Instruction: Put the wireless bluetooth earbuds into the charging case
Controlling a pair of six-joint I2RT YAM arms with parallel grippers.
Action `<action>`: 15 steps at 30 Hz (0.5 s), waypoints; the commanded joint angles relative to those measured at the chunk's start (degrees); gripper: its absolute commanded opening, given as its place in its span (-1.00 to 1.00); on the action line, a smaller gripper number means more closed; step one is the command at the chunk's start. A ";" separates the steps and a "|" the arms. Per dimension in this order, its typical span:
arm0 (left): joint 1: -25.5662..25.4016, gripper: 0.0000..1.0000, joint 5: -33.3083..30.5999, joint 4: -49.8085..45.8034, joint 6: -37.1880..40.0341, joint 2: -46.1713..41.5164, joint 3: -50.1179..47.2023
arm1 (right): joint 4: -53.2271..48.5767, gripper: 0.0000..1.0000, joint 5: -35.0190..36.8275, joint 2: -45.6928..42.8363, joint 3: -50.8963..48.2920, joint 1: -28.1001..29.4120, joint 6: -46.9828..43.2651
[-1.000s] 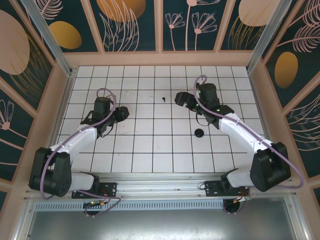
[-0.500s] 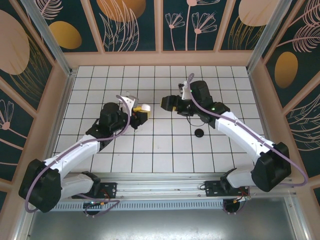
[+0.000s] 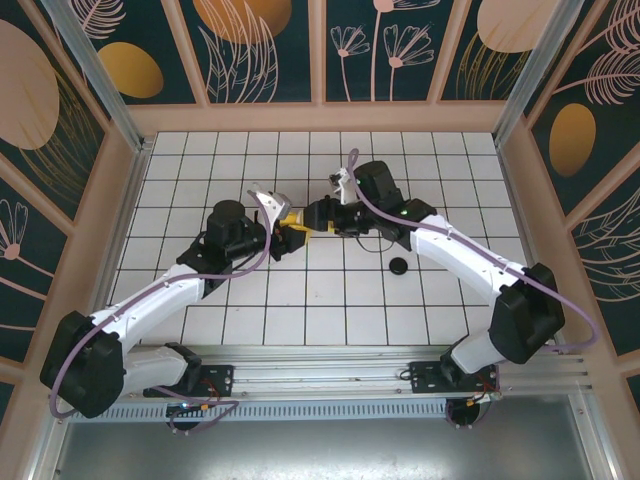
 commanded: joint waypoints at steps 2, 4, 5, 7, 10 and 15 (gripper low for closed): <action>-0.19 -0.49 2.17 0.82 1.28 0.01 1.76 | -0.91 0.13 -1.79 0.79 1.81 0.63 -1.10; -0.23 -0.48 2.31 0.83 1.33 0.21 1.70 | -0.90 0.00 -1.41 0.99 2.24 0.57 -1.61; -0.23 -0.48 2.26 0.82 1.34 0.29 1.65 | -1.06 -0.07 -0.90 1.10 2.46 0.66 -1.98; -0.26 -0.45 2.26 0.76 1.33 0.49 1.63 | -1.63 -0.26 0.39 1.15 2.83 0.65 -2.85; -0.25 -0.36 2.01 -0.09 1.10 0.60 1.71 | -1.69 -0.53 2.01 0.34 2.47 0.65 -4.43; -0.25 -0.14 0.05 -3.49 0.51 0.68 2.58 | 0.23 -0.72 5.60 -3.56 0.47 0.52 -6.80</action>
